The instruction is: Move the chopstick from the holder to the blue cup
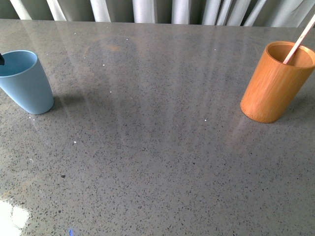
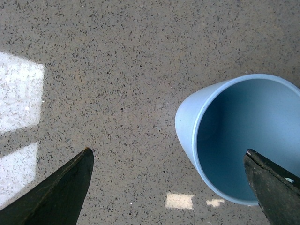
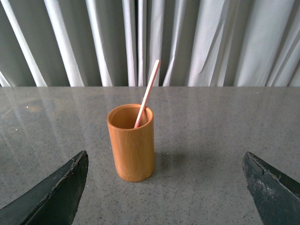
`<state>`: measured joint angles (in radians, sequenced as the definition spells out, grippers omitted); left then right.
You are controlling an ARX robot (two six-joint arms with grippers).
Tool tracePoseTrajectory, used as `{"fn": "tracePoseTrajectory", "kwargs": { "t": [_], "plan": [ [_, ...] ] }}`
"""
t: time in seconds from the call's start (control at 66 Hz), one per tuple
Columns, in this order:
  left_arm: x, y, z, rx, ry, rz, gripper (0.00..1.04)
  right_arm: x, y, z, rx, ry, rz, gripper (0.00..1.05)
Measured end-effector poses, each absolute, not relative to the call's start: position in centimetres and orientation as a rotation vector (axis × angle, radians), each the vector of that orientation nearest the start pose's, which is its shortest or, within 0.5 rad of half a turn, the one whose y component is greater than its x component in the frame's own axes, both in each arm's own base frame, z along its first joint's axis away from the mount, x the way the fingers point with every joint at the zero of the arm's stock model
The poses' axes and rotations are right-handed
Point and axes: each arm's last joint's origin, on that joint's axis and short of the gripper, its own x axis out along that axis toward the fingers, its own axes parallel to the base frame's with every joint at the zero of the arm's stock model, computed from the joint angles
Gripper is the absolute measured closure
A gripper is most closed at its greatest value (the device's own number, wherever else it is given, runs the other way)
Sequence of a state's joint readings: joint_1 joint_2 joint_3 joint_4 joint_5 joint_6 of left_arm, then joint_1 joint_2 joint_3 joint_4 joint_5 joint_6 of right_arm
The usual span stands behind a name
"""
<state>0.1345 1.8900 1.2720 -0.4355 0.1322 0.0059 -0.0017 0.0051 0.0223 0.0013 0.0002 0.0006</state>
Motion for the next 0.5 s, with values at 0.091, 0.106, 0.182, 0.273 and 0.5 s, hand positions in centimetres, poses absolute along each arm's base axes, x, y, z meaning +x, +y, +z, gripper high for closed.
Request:
{"fn": "tracePoseTrajectory", "kwargs": {
  "t": [0.091,0.106,0.182,0.273,0.5],
  "plan": [
    [38.5,4.8,17.4,-0.138,1.053,0.008,0.09,9.7,0.0,17.1,0.001,-0.019,-0.002,0.09],
    [38.7,4.9,17.3,-0.139,1.057,0.012,0.09,9.7,0.0,17.1,0.001,-0.019,-0.002,0.09],
    [38.9,4.9,17.0,-0.142,1.068,0.017,0.09,9.7,0.0,17.1,0.001,-0.019,-0.002,0.09],
    [39.1,4.8,16.6,-0.15,1.077,0.02,0.09,9.7,0.0,17.1,0.001,-0.019,-0.002,0.09],
    [39.5,4.5,16.0,-0.161,1.09,0.021,0.09,9.7,0.0,17.1,0.001,-0.018,-0.002,0.09]
  ]
}}
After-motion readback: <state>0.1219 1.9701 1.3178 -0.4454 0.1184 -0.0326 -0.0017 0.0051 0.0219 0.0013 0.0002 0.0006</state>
